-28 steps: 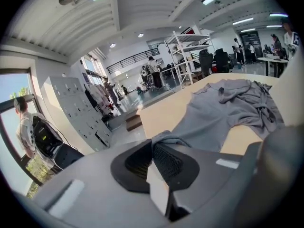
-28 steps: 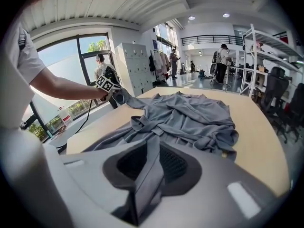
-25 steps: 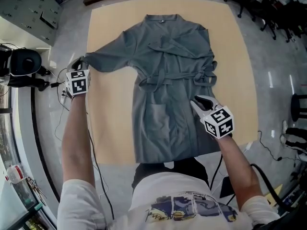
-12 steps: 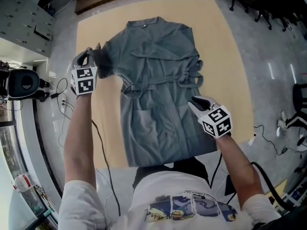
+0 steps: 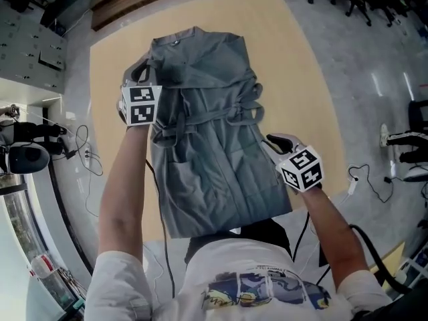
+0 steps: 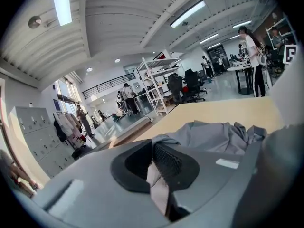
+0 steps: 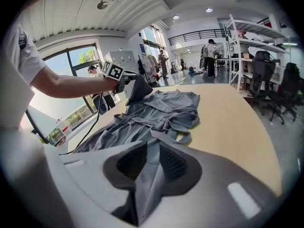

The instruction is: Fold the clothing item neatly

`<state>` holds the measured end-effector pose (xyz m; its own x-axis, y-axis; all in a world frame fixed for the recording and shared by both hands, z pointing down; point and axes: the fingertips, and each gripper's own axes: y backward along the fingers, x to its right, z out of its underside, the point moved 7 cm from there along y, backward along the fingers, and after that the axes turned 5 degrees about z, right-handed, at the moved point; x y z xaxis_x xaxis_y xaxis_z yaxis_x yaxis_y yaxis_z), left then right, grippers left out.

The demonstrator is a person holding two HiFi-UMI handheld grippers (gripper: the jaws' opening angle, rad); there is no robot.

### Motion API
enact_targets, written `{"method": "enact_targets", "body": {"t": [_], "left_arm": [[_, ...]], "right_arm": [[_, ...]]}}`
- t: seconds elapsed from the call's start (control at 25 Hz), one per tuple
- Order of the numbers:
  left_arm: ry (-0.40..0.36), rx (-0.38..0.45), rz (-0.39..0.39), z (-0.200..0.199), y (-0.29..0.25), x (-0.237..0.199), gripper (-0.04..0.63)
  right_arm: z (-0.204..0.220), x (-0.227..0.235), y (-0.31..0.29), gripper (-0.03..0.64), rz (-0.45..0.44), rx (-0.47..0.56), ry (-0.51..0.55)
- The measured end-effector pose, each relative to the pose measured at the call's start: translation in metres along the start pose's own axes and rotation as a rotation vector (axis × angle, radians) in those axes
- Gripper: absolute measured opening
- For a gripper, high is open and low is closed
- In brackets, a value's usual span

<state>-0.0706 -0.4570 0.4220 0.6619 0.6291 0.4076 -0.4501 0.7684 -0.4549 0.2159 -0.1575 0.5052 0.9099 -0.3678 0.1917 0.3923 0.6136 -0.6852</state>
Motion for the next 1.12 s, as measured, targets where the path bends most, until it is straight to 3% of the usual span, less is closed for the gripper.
{"method": "enact_targets", "body": {"t": [0.4, 0.76, 0.92, 1.12], "left_arm": [[-0.004, -0.001, 0.129, -0.045, -0.054, 0.113, 0.014], [-0.033, -0.09, 0.241, -0.038, -0.088, 0.185, 0.018], [-0.044, -0.151, 0.291, -0.027, -0.093, 0.197, 0.122], [-0.015, -0.161, 0.365, -0.022, -0.091, 0.206, 0.248]], "right_arm": [[0.023, 0.039, 0.016, 0.072, 0.001, -0.008, -0.056], [0.038, 0.068, 0.019, 0.072, -0.013, -0.018, -0.08], [0.039, 0.075, 0.015, 0.072, -0.031, -0.022, -0.079], [0.037, 0.078, 0.008, 0.072, -0.054, -0.022, -0.069]]}}
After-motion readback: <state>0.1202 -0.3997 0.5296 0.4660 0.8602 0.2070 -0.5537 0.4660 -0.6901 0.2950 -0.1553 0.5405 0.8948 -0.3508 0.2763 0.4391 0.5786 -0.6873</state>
